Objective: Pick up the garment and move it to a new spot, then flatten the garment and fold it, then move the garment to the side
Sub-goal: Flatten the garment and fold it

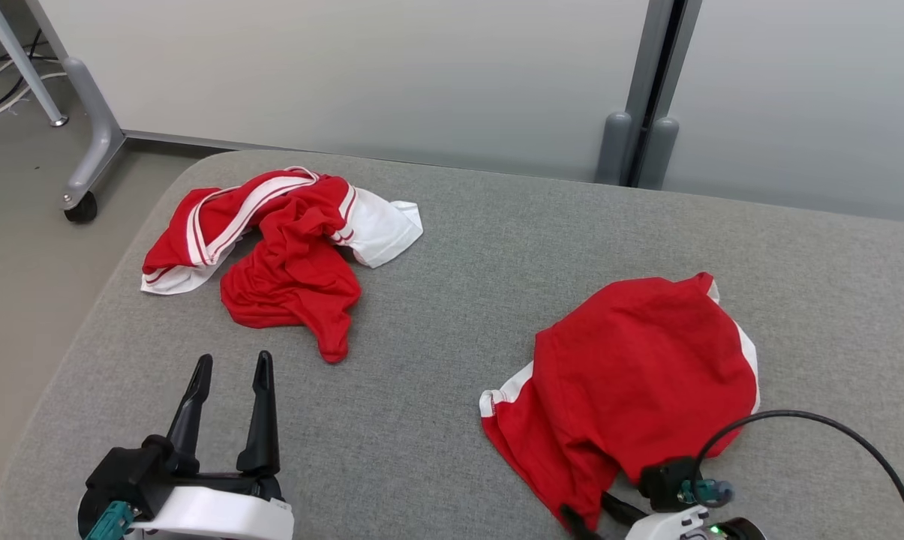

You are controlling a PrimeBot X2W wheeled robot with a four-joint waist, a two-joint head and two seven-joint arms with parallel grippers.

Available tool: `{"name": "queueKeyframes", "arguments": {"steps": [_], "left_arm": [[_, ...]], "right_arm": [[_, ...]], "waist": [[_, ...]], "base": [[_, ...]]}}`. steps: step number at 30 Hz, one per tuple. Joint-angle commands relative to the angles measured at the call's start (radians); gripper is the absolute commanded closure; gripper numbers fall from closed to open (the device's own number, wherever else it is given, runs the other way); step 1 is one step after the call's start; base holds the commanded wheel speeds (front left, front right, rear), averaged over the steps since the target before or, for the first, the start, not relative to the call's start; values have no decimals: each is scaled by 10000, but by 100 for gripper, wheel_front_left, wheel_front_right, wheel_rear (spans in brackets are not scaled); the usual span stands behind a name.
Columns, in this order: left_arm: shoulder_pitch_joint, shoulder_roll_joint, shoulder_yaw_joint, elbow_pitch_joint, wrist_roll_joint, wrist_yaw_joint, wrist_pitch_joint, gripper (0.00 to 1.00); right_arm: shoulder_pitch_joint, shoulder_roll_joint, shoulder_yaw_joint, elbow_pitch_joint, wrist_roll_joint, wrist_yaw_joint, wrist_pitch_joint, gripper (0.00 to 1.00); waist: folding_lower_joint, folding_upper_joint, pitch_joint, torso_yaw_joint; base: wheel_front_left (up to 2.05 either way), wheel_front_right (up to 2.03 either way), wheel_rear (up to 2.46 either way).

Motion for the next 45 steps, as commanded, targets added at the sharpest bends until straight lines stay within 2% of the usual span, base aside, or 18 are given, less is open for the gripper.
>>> {"name": "queueKeyframes", "arguments": {"steps": [1,2,3,4,8,13,19,24,30,36,40,41,42,43,45], "left_arm": [[-177,27,18,37,-22,-49,-23,0],[-199,20,26,51,-31,-59,-23,0],[-220,16,32,68,-36,-67,-23,0],[-238,10,49,83,-42,-72,-23,0],[-238,-6,158,133,-54,-64,-23,0],[-259,-15,247,139,31,-133,-23,0],[-368,-31,287,93,91,-233,-23,0],[-531,-36,239,110,104,-305,-23,0],[-915,-24,178,185,185,-429,-22,0],[-1395,46,78,283,272,-521,-22,0],[-1609,76,52,364,298,-580,-23,0],[-1657,76,29,402,289,-599,-23,0],[-1700,70,13,430,290,-594,-23,0],[-1724,72,0,471,303,-605,-23,0],[-1744,68,-18,581,305,-614,-23,0]], "right_arm": [[-110,26,-55,194,-2,20,178,31],[-126,79,-69,299,-45,20,226,46],[-150,135,-83,368,-86,20,251,67],[-213,188,-91,418,-124,20,228,99],[-490,269,-199,432,-194,20,-112,100],[-720,140,-411,-127,0,20,-793,100],[-847,-778,-1306,-1420,885,20,-1494,100],[-795,-1507,-2321,-1853,1675,20,-1742,100],[-1326,-2225,-3107,-1303,2324,20,-1859,100],[-2541,-2693,-3285,272,2959,20,-2285,100],[-3159,-2784,-3186,1207,3217,20,-2637,100],[-3343,-2826,-3113,1583,3185,20,-2724,59],[-3526,-2835,-3028,1931,3153,20,-2828,11],[-3702,-2880,-2951,2285,3037,20,-2939,0],[-3967,-2932,-2867,2989,2723,20,-3221,0]], "waist": [[0,0,70,90],[0,0,86,112],[0,0,100,127],[0,0,111,133],[0,0,122,32],[0,0,88,-378],[0,0,256,-1126],[0,0,545,-1611],[0,0,1150,-2035],[0,0,1806,-2150],[0,0,1995,-2152],[0,0,2021,-2145],[0,0,2029,-2140],[0,0,2021,-2133],[0,0,1910,-2123]], "base": [[0,0,0],[0,0,0],[0,0,0],[0,0,0],[0,0,0],[0,0,0],[0,0,0],[0,0,0],[0,0,0],[0,0,0],[0,0,0],[0,0,0],[0,0,0],[0,0,0],[0,0,0]]}}
